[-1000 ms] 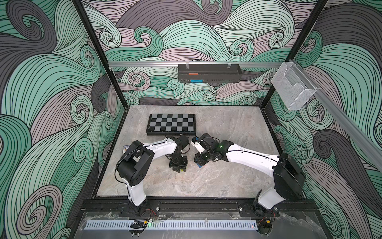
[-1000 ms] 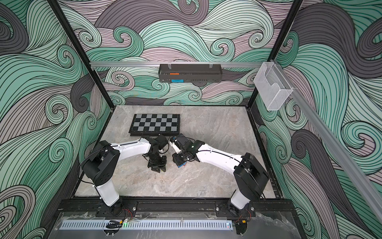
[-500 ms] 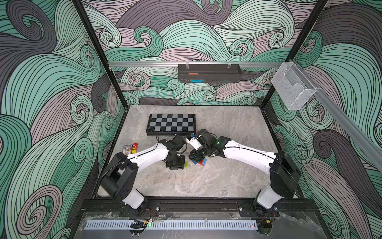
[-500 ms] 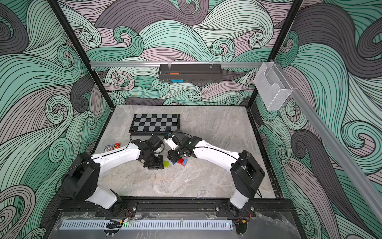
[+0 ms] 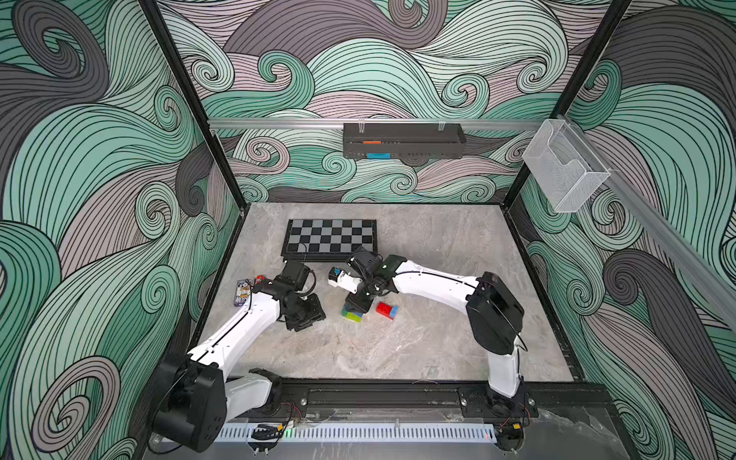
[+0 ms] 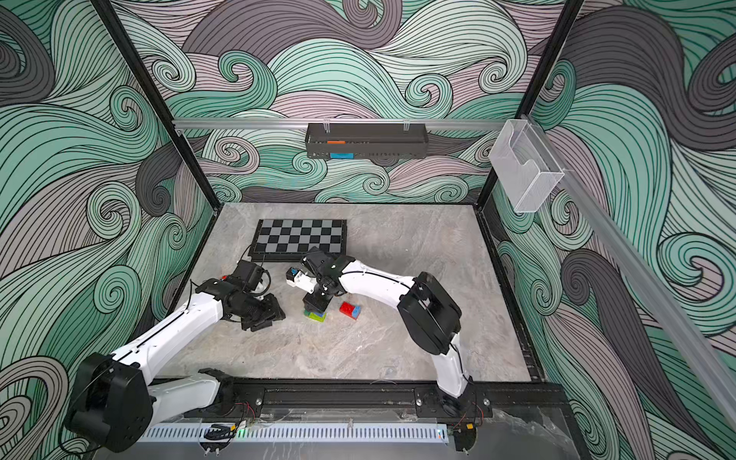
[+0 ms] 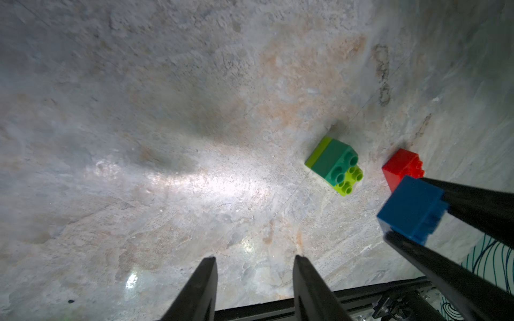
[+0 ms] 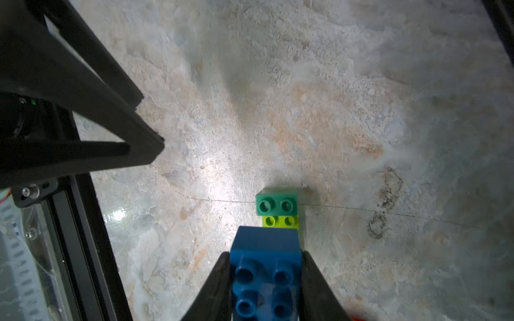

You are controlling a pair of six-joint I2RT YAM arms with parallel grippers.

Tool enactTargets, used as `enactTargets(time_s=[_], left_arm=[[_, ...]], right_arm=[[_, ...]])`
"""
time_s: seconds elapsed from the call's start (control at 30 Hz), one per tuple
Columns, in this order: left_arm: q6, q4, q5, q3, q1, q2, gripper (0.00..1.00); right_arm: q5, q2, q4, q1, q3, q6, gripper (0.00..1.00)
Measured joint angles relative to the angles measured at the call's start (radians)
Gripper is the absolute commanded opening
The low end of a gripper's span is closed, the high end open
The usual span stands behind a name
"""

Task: Assemble the number 5 with lego
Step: Assemble the lego brick with the lego brick.

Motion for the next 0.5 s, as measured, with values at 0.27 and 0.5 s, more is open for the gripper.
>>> enactTargets(time_s=[0.27,0.5], left_arm=[[0.001,0.005,0.050,-0.023,0.047,0.015,0.49],[0.002,0.016,0.077,-0.023,0.071,0.017,0.49]], right_arm=[[0.011,0.077,-0.095,0.006,0.103,-0.069,0.33],[0.015,0.137,-0.126,0.010,0.159,-0.092,0.33]])
